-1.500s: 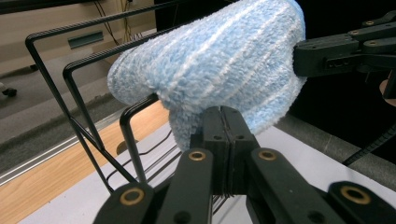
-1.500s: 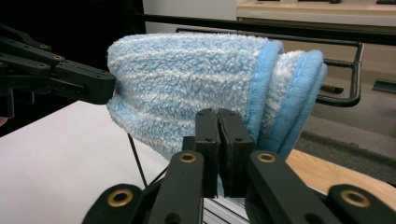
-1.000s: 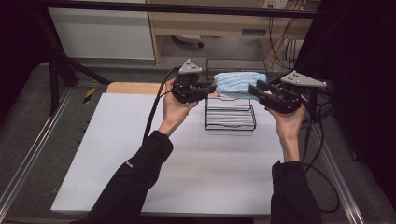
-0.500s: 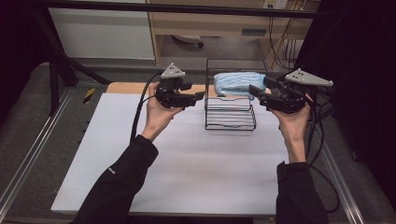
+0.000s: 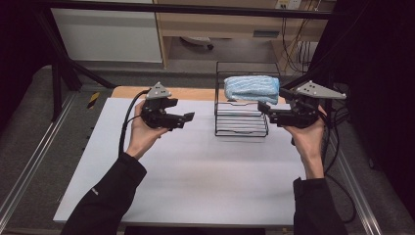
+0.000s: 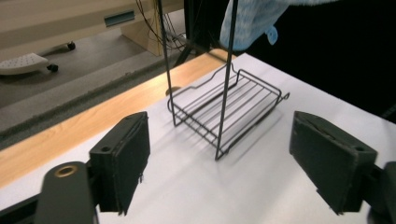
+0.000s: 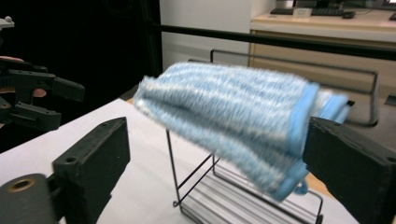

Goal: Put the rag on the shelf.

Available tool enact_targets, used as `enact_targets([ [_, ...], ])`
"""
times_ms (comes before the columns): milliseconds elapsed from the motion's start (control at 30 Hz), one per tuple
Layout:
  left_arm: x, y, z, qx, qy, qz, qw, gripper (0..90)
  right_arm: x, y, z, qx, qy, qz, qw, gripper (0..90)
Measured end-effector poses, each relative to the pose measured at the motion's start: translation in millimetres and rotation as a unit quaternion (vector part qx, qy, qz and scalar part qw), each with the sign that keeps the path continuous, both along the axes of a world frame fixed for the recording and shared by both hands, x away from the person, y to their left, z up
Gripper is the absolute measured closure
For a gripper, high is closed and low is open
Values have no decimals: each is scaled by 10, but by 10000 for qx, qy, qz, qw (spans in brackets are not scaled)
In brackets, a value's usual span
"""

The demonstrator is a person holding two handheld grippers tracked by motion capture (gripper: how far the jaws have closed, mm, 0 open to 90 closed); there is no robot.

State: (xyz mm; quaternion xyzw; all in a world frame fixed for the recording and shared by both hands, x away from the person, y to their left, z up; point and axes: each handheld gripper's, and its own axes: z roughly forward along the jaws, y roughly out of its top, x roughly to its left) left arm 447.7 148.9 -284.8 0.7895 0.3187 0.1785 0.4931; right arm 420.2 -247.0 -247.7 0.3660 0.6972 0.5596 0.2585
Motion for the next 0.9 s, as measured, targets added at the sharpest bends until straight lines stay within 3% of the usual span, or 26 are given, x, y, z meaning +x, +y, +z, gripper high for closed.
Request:
enact_targets([
  [300,-184,387,-373,-28,180,192,9996,103,-113,31,-363,-76,256,165,9995,17],
  [467,-294,581,-605,48,288,289,9992,98,-163,10,-605,-44,443,227,9987,8],
  [600,-381,724,-803,-19,364,396,9986,98,-204,-2,-792,1,596,279,9978,7],
  [900,-545,980,-1191,84,570,540,9969,103,-300,27,-1183,-130,870,464,9950,6],
])
